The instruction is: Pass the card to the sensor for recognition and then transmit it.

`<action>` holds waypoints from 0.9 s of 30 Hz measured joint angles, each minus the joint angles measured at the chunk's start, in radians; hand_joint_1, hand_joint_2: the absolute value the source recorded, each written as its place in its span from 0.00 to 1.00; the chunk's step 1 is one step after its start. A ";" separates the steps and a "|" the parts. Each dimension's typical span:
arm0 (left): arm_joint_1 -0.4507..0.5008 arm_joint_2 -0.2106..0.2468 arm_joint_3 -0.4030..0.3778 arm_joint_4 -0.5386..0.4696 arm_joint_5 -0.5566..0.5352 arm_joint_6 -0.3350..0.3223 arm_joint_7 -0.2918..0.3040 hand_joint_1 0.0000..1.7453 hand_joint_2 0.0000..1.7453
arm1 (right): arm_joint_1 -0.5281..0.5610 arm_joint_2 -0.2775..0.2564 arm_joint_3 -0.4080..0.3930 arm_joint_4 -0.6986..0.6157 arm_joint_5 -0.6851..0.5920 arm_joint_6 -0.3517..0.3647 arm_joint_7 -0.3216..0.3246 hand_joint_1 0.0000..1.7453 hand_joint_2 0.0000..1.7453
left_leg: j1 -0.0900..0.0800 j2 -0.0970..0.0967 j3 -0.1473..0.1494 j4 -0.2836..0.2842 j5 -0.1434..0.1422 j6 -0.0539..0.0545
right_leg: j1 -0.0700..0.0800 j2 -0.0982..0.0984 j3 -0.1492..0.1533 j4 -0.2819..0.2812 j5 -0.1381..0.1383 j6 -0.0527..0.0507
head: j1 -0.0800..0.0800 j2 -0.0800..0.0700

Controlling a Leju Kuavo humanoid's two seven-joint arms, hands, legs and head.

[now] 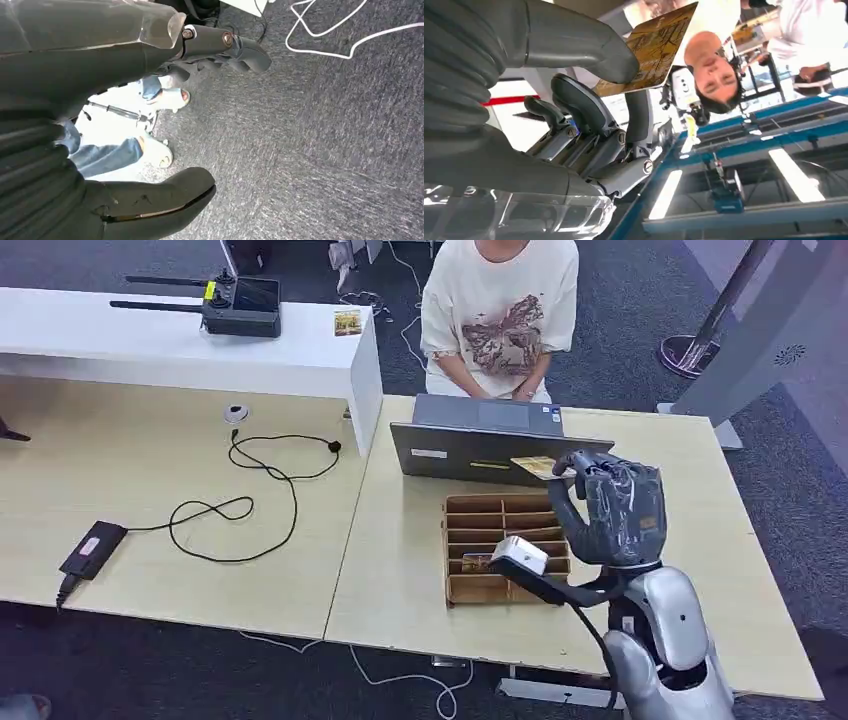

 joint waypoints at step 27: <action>0.004 -0.016 0.000 0.000 0.000 0.008 0.000 0.00 1.00 | -0.505 -0.020 0.111 0.347 -0.039 0.109 0.000 1.00 1.00 | 0.000 0.000 -0.001 0.000 0.003 0.001 | 0.000 0.000 0.000 0.000 0.003 0.001 | 0.000 0.000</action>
